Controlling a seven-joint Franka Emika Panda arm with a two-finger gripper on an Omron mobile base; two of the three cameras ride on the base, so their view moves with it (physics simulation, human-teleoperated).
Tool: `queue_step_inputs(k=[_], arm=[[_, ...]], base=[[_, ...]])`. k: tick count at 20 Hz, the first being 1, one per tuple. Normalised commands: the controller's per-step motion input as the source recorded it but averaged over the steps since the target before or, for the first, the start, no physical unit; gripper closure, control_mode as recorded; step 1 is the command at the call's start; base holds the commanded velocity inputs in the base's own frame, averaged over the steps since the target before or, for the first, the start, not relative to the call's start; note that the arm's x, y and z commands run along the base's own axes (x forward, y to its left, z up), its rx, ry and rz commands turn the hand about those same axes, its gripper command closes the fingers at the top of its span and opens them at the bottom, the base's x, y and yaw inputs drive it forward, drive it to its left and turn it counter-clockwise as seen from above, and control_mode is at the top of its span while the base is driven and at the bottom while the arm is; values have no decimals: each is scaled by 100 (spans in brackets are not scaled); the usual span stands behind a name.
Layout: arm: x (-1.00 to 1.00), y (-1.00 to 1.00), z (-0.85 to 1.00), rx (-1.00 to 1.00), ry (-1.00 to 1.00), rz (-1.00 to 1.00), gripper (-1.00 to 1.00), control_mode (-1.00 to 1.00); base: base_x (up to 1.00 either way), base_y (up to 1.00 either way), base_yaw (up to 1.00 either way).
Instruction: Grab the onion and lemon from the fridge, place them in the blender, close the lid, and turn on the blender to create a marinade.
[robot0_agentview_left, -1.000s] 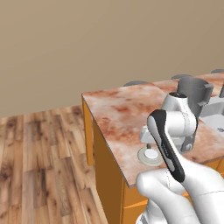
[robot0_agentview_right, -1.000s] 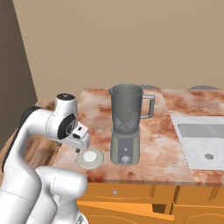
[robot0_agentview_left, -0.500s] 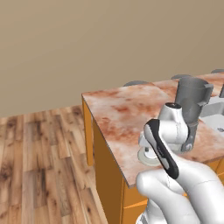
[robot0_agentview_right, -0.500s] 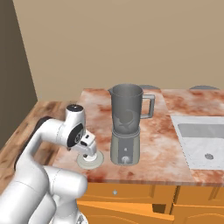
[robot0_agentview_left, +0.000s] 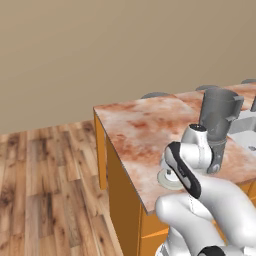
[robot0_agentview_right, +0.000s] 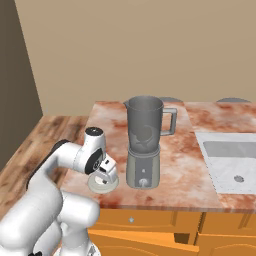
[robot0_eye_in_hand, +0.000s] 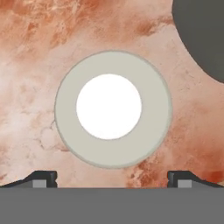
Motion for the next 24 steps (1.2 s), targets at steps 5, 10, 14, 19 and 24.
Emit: queue_step_inputs(k=[5,10,14,19,24], arm=[[29,-1,-29,0,0,-4,-100,-100],[18,0,-24,0,0,-2,-100,-100],[-7,0,-43,0,0,0,-100,-100],[-24,0,-40,0,-3,0,-100,-100],[-1,6,-19,0,-2,0,-100,-100]], base=[[0,0,0],[0,0,0],[0,0,0],[0,0,0],[0,0,0]])
